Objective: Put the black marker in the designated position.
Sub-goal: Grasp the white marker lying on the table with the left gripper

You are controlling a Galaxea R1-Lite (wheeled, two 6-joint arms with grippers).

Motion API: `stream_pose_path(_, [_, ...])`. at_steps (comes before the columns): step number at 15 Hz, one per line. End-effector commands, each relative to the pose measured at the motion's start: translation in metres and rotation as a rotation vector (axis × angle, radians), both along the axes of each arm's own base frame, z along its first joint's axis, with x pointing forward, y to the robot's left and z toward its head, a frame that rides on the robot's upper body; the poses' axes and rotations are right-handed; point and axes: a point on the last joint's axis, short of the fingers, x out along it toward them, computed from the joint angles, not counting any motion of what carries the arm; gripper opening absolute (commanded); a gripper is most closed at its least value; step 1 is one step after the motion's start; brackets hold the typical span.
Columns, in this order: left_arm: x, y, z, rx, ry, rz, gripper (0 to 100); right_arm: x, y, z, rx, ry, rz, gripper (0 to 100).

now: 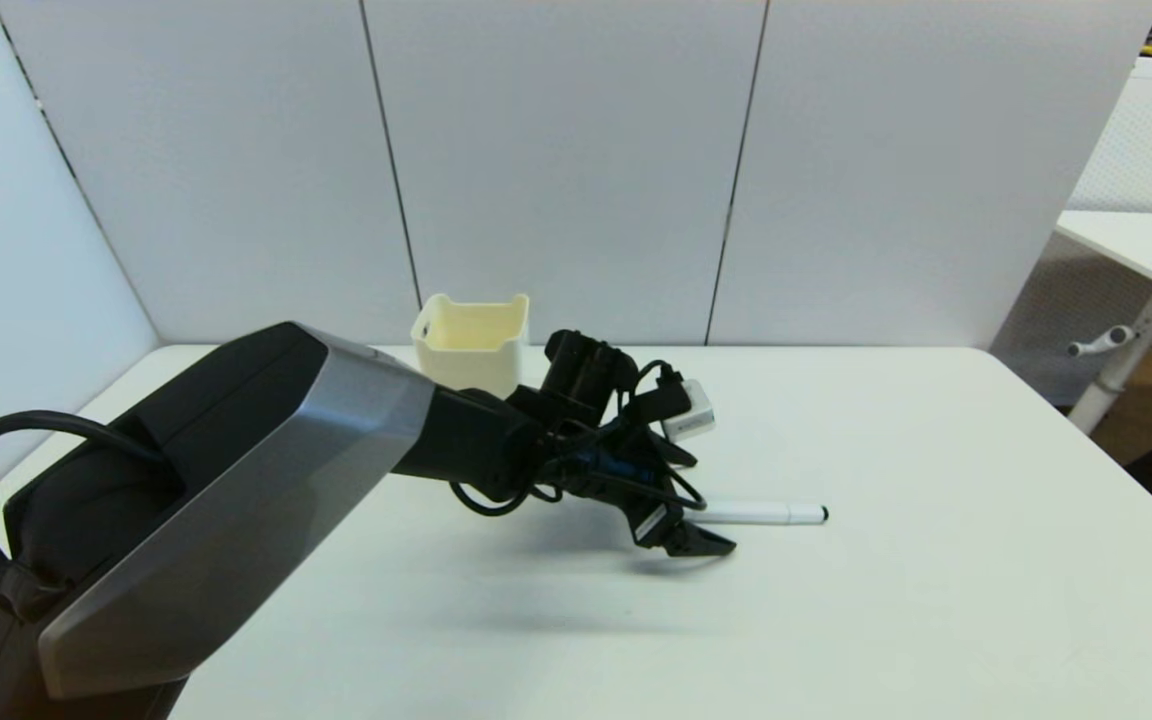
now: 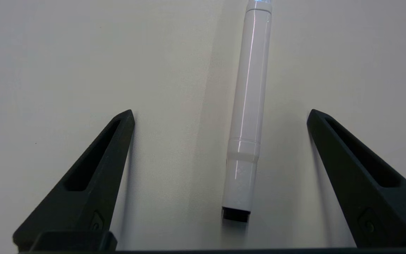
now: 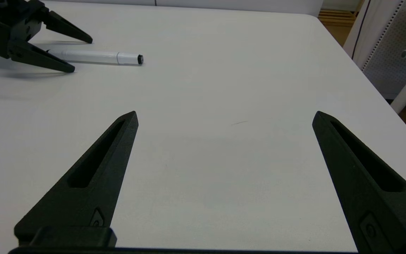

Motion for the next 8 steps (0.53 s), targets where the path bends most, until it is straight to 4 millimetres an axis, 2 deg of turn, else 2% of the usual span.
stream_pose_path(1, [-0.0005,-0.0007,-0.0016,0.002,0.004,-0.005,100,0.0001,0.0000,-0.0002,0.000,0.003,0.001,100])
stream_pose_path(8, [-0.0018,0.0004,-0.0011,0.012,0.018,-0.006,100,0.0001,0.0000,0.0000,0.000,0.002,0.001,100])
